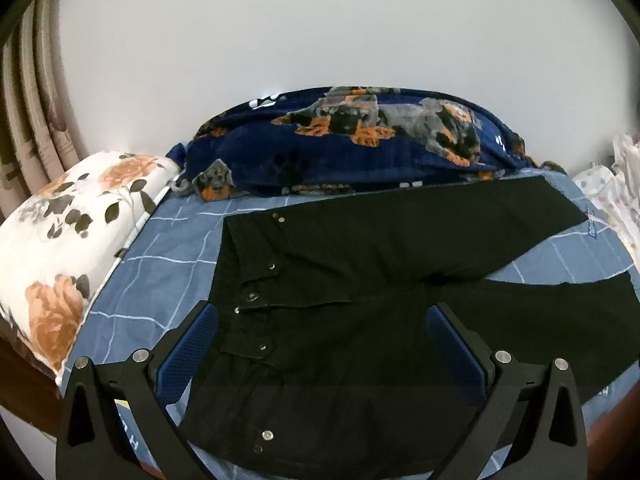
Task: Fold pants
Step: 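Move both grippers over the black trousers toward the waistband and leg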
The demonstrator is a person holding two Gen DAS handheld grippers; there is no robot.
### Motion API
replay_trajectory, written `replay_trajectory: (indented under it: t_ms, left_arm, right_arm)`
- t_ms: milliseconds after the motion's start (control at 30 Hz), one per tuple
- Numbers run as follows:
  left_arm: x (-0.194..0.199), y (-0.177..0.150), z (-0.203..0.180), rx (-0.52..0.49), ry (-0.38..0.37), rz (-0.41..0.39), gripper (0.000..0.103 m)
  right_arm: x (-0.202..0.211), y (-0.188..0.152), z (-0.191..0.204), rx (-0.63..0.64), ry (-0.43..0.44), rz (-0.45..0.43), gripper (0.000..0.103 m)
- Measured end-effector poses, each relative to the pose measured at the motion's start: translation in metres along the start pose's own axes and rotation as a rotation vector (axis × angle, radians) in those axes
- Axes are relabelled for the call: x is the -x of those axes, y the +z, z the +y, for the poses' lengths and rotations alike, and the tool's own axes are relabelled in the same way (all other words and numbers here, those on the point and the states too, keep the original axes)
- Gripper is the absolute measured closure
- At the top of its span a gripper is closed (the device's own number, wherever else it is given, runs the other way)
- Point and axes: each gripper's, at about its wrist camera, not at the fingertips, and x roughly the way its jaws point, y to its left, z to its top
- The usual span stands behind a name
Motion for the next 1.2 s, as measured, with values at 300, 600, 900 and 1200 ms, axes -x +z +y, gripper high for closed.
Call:
replay_trajectory:
  t_ms: [300, 600, 900, 1200]
  left_arm:
    - [-0.013, 0.003, 0.007, -0.005, -0.009, 0.004, 0.0]
    - [-0.031, 0.003, 0.015, -0.023, -0.007, 0.013, 0.0]
    - [-0.055, 0.004, 0.023, -0.027, -0.003, 0.049, 0.0]
    - [-0.094, 0.025, 0.063, -0.027, -0.114, 0.067, 0.0]
  right_arm:
    - [-0.009, 0.001, 0.02, 0.058, -0.012, 0.026, 0.0]
    - [-0.025, 0.002, 0.037, 0.101, -0.004, 0.066, 0.0]
    - [-0.044, -0.002, 0.047, 0.127, 0.007, 0.117, 0.0]
    - [-0.064, -0.005, 0.047, 0.132, 0.014, 0.165, 0.0]
